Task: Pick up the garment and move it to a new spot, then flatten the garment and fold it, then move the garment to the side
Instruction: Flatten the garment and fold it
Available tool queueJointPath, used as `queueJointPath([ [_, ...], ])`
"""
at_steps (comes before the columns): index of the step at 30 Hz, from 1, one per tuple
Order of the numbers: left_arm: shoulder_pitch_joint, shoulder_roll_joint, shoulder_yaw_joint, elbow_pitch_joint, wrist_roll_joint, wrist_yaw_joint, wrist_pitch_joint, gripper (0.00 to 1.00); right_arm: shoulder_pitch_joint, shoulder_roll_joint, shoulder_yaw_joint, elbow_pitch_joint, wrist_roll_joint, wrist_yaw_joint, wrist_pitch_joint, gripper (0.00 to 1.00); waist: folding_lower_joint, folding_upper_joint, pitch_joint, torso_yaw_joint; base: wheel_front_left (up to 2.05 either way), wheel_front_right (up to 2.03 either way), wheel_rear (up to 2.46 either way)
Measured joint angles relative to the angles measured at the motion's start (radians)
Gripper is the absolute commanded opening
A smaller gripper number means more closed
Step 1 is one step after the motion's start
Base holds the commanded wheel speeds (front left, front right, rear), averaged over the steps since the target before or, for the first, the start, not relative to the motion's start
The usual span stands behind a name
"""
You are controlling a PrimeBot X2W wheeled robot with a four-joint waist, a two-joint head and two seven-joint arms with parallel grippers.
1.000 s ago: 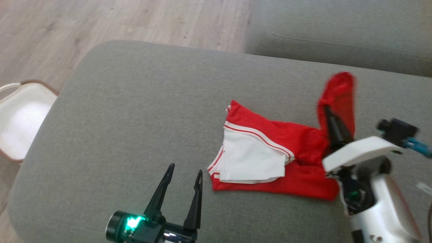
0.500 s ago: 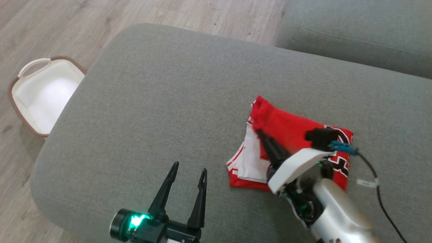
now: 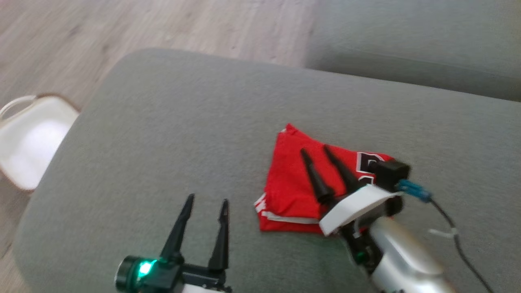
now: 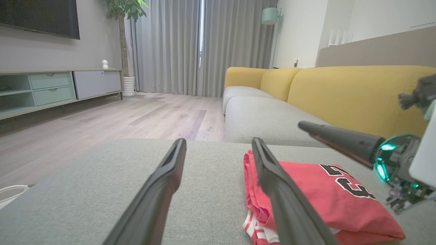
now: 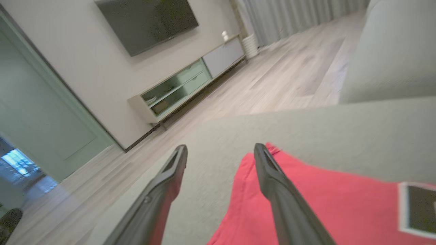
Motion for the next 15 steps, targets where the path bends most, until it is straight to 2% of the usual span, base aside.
queueJointPath([
  [4, 0.032, -0.001, 0.039, -0.004, -0.023, 0.01, 0.0, 1.0, 0.025, -0.045, -0.104, -0.079, -0.145, 0.0, -0.043, 1.0, 0.0, 0.0, -0.03, -0.057, 0.0, 0.0, 0.0],
  [7, 0.051, -0.002, 0.061, -0.004, -0.035, 0.019, 0.0, 1.0, 0.104, -0.091, -0.213, -0.184, -0.251, 0.0, -0.05, 1.0, 0.0, 0.0, -0.057, -0.099, 0.0, 0.0, 0.0],
  [10, 0.063, -0.003, 0.077, -0.004, -0.038, 0.019, 0.0, 1.0, 0.226, -0.098, -0.341, -0.308, -0.33, 0.0, -0.05, 1.0, -0.0001, 0.0, -0.085, -0.135, 0.0, 0.0, 0.0],
  [15, 0.096, -0.004, 0.092, -0.005, -0.058, 0.026, 0.0, 1.0, 0.424, -0.098, -0.456, -0.425, -0.409, 0.0, -0.053, 1.0, -0.0002, 0.0, -0.122, -0.187, 0.0, 0.0, 0.0],
])
